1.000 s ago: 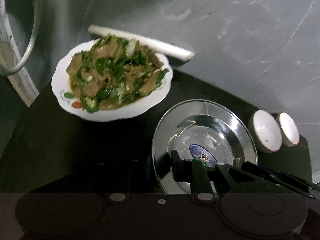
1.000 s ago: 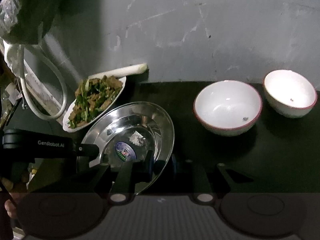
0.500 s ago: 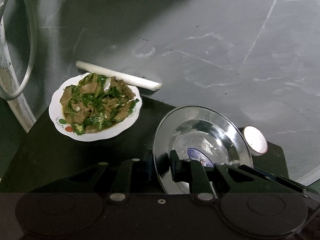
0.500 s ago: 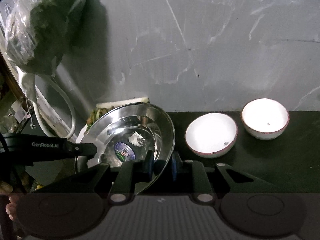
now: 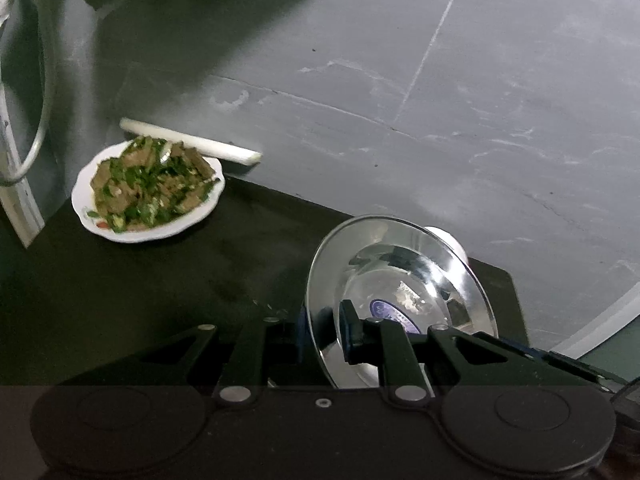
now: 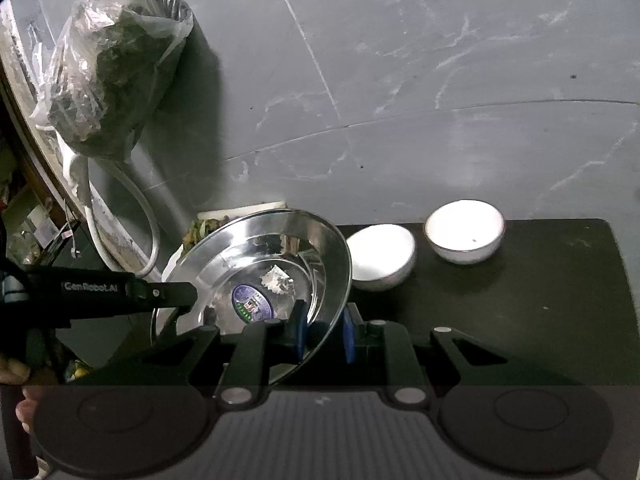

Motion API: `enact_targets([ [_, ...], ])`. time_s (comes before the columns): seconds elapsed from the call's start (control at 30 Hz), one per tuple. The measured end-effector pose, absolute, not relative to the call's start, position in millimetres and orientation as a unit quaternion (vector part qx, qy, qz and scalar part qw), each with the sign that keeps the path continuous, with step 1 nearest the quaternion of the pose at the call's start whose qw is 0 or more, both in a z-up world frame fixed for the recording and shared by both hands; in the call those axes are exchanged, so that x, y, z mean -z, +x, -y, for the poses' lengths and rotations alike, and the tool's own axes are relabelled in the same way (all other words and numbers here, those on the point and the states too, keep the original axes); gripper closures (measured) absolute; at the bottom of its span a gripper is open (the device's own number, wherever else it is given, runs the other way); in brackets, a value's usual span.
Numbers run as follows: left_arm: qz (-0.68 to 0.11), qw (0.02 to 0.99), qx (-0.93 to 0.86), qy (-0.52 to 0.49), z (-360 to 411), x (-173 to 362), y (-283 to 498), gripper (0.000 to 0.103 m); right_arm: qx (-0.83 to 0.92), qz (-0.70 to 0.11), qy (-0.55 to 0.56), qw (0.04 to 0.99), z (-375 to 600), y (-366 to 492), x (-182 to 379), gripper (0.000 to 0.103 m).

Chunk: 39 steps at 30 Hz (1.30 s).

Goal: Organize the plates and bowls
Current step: 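Carry the stickered plate with the left tool onto the large steel plate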

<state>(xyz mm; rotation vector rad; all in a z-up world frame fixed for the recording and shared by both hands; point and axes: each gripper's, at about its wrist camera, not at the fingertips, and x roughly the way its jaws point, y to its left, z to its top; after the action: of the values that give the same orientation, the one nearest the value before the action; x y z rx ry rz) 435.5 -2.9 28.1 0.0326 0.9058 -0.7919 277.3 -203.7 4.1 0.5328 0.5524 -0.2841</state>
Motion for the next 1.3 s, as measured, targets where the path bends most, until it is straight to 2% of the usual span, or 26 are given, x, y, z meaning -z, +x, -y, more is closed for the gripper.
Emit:
enact_targets([
  [0.67,-0.451,0.818,0.358,0.003,-39.6,-16.3,377.6,0.085,0.102,-0.297,0.222,0.923,177.2,226.2,-10.2,0.082],
  [1.3,-0.508,0.786,0.349,0.044,-67.6,22.4,331.7,0.08,0.062,-0.387,0.156,0.907,132.4,195.5,5.2,0.08],
])
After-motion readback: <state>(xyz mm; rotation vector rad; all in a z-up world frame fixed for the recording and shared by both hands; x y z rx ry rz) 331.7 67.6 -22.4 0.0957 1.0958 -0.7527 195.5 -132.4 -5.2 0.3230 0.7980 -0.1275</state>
